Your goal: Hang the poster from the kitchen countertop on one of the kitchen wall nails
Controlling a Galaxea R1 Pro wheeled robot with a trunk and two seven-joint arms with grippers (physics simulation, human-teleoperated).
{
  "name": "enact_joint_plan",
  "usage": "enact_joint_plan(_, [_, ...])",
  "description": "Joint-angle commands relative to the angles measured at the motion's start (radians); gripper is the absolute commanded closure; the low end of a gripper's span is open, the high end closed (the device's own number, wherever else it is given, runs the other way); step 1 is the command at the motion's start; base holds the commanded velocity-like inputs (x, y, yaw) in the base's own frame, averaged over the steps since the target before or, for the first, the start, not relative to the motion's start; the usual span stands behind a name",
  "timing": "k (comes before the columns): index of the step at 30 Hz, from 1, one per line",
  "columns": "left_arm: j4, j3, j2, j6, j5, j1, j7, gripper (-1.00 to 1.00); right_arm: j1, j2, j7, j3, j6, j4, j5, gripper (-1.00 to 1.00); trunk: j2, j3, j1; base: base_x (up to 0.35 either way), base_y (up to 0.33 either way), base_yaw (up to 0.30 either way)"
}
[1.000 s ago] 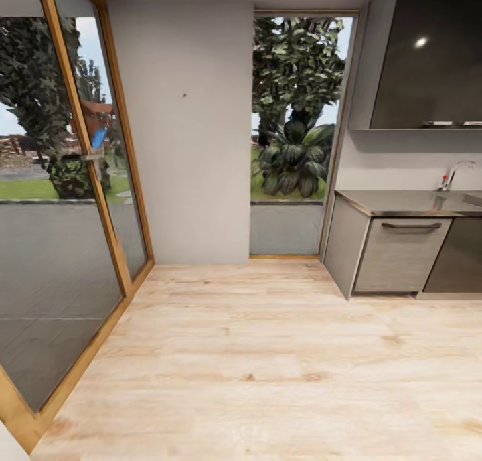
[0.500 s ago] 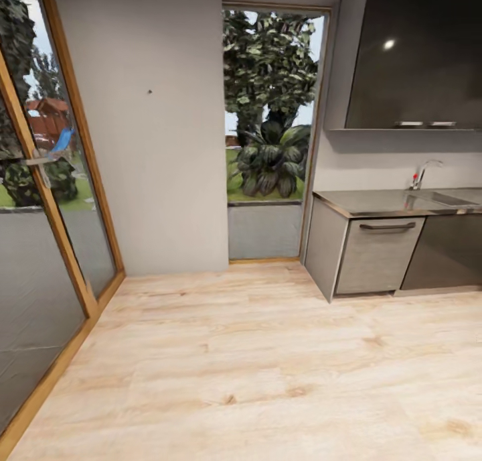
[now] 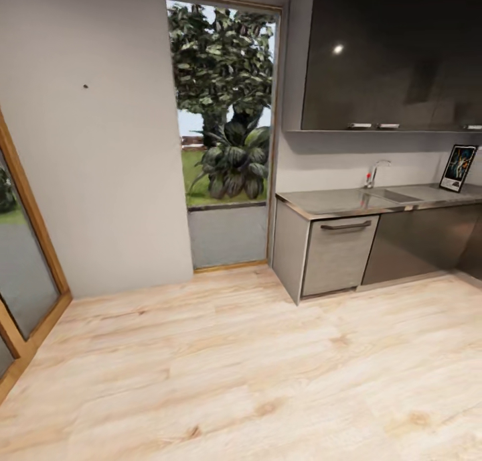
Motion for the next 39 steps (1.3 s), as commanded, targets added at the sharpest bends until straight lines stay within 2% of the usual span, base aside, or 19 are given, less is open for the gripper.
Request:
enact_joint_plan(1, [-0.001, 0.001, 0.000, -0.001, -0.001, 0.001, 0.000, -1.00, -0.001, 0.000, 0.000, 0.000, -0.003, 0.001, -0.001, -1.00, 0.000, 0.000, 0.001, 0.299, -0.151, -0.300])
enact_joint_plan(16, [-0.001, 0.001, 0.000, -0.001, -0.001, 0.001, 0.000, -1.00, -0.001, 0.000, -0.002, 0.000, -0.003, 0.001, 0.002, -1.00, 0.000, 0.005, 0.001, 0.273, -0.215, -0.263])
enact_joint_plan(39, [-0.001, 0.001, 0.000, -0.001, -0.001, 0.001, 0.000, -1.00, 0.000, 0.003, 0.000, 0.004, -0.002, 0.004, 0.004, -1.00, 0.000, 0.005, 0.001, 0.249, -0.253, -0.012])
